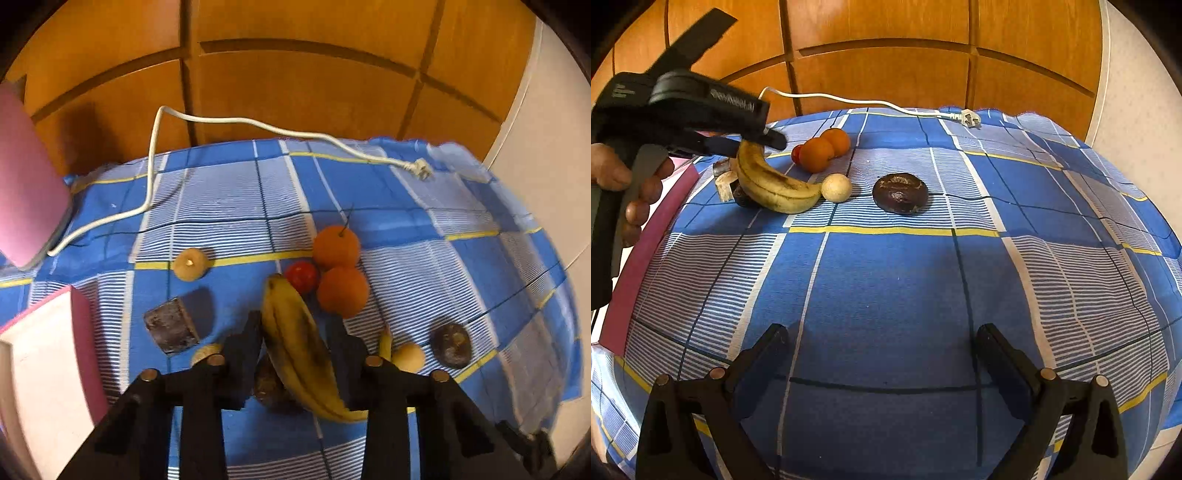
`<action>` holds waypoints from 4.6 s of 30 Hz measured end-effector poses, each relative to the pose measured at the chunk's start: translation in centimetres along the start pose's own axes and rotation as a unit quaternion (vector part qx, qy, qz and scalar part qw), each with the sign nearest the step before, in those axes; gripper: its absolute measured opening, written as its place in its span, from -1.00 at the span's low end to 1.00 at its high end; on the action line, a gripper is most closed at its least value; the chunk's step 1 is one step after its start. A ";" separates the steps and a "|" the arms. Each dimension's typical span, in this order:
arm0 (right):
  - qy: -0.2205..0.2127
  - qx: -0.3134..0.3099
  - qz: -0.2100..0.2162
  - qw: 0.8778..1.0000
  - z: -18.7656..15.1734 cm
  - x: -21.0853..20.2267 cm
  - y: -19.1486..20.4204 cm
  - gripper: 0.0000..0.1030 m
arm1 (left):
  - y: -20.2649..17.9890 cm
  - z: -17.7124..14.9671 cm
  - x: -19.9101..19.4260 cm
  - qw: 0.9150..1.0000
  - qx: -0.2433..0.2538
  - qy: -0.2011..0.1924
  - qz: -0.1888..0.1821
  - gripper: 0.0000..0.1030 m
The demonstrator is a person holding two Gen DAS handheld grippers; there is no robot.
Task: Organize fruits
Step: 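Reach the left gripper to the yellow banana and grasp it, then carry the banana with the left gripper into the pink-rimmed tray and open, then withdraw the open left gripper from the banana in the tray, then grasp the small tan round fruit with the right gripper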
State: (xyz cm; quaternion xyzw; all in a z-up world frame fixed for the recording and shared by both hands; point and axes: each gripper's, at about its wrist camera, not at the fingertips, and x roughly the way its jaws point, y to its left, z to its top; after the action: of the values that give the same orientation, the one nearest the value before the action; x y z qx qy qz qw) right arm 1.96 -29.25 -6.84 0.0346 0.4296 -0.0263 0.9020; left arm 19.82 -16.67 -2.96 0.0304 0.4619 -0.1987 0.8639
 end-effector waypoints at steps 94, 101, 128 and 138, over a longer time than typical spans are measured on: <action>0.006 -0.010 -0.025 1.000 0.4 0.6 0.7 1.00 | 17.9 -14.7 -10.0 0.978 -0.155 0.006 0.139 -0.36; 0.008 -0.011 -0.026 1.000 0.4 0.5 0.7 1.00 | 19.3 -12.2 -9.7 0.977 -0.165 -0.012 0.133 -0.37; 0.034 -0.018 -0.015 0.999 1.2 0.7 0.5 0.95 | 9.7 -14.5 -14.7 0.987 -0.104 -0.075 0.092 0.33; 0.026 -0.022 0.002 0.999 3.7 0.4 0.1 0.17 | 7.0 -15.1 -13.8 0.993 -0.073 -0.062 0.074 0.33</action>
State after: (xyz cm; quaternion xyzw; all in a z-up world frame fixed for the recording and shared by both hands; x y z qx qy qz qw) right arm 5.05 -29.43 -4.84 0.0164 0.4531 -0.0145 0.8912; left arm 3.73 -2.29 -1.33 -0.0105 0.4174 -0.1017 0.9029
